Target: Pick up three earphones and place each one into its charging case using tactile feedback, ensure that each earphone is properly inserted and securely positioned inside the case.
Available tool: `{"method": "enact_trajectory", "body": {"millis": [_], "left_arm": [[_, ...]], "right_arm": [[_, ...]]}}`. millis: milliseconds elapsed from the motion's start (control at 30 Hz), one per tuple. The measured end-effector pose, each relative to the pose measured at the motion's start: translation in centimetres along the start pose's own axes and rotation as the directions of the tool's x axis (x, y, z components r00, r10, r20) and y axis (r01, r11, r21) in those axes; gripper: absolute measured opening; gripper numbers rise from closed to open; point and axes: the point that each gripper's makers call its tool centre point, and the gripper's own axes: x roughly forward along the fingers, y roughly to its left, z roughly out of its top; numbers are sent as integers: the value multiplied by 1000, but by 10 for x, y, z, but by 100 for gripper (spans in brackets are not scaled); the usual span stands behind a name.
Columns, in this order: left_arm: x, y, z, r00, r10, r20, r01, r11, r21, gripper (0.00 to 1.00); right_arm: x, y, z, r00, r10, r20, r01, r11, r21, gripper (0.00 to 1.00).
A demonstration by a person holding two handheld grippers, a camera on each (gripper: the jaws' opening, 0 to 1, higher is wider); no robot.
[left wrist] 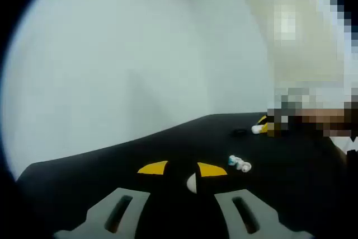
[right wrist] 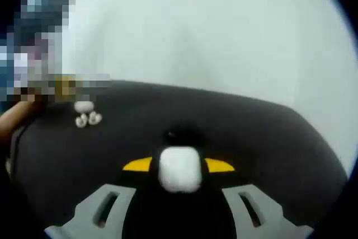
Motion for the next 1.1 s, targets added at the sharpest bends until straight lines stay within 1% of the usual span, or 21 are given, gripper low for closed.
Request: {"method": "enact_trajectory", "body": {"millis": [33, 67, 133, 167, 200, 300, 367, 433, 467, 533, 567, 633, 667, 767, 800, 833, 867, 900, 933, 967, 1100], "left_arm": [[0, 1, 0, 1000, 4, 0, -4, 1000, -2, 16], [0, 3, 1, 1000, 5, 4, -5, 1000, -18, 16], [-3, 5, 9, 999, 1, 49, 4, 995, -98, 17], [-5, 9, 13, 997, 7, 75, 3, 991, -136, 17], [-7, 14, 16, 996, 20, 92, -5, 987, -159, 17], [-9, 19, 16, 995, 41, 88, -27, 987, -155, 16], [-9, 19, 15, 996, 47, 79, -34, 987, -155, 17], [-9, 21, 13, 996, 59, 67, -48, 987, -153, 18], [-9, 22, 12, 996, 65, 63, -54, 986, -157, 19], [-10, 27, 12, 995, 80, 62, -68, 982, -179, 19], [-11, 29, 12, 994, 86, 61, -73, 980, -186, 19], [-11, 31, 12, 994, 94, 62, -81, 978, -191, 19], [-11, 31, 13, 993, 96, 63, -83, 978, -192, 19], [-10, 30, 14, 993, 95, 67, -81, 978, -193, 18], [-10, 29, 15, 993, 93, 68, -78, 978, -191, 18], [-10, 28, 16, 993, 90, 70, -76, 979, -188, 18], [-9, 27, 17, 993, 89, 71, -75, 980, -184, 18], [-9, 26, 18, 993, 88, 74, -73, 981, -179, 18], [-9, 25, 19, 993, 87, 77, -73, 982, -176, 18], [-8, 24, 21, 993, 86, 80, -71, 982, -174, 18], [-8, 22, 25, 992, 83, 91, -66, 983, -172, 17]], "right_arm": [[-4, 5, 18, 997, 11, 72, -11, 1000, 4, 35], [-5, 16, 30, 993, 44, 111, -46, 999, 16, 35], [-3, 47, 47, 976, 174, 132, -176, 984, 4, 35], [0, 64, 51, 964, 240, 118, -241, 970, -5, 35], [2, 76, 54, 954, 281, 106, -281, 960, -15, 35], [18, 124, 68, 916, 394, 69, -384, 914, -129, 35], [33, 147, 72, 895, 444, 40, -433, 888, -155, 35], [48, 170, 69, 874, 486, 5, -479, 863, -160, 35], [56, 182, 64, 862, 507, -18, -503, 850, -157, 36], [67, 206, 50, 829, 553, -86, -559, 812, -168, 36], [73, 215, 45, 820, 560, -114, -572, 800, -180, 37], [88, 227, 42, 813, 563, -148, -583, 782, -223, 37], [92, 233, 41, 814, 560, -153, -580, 782, -226, 37], [111, 240, 32, 806, 554, -209, -592, 764, -258, 41], [117, 240, 28, 796, 558, -236, -605, 752, -262, 42], [122, 240, 26, 791, 559, -250, -611, 750, -255, 42], [127, 239, 26, 791, 558, -252, -610, 750, -253, 42], [130, 239, 24, 784, 563, -262, -618, 744, -253, 42], [130, 241, 23, 772, 575, -270, -632, 739, -233, 41], [130, 243, 24, 769, 583, -264, -636, 739, -222, 40], [134, 244, 27, 768, 585, -262, -638, 738, -221, 41]]}}
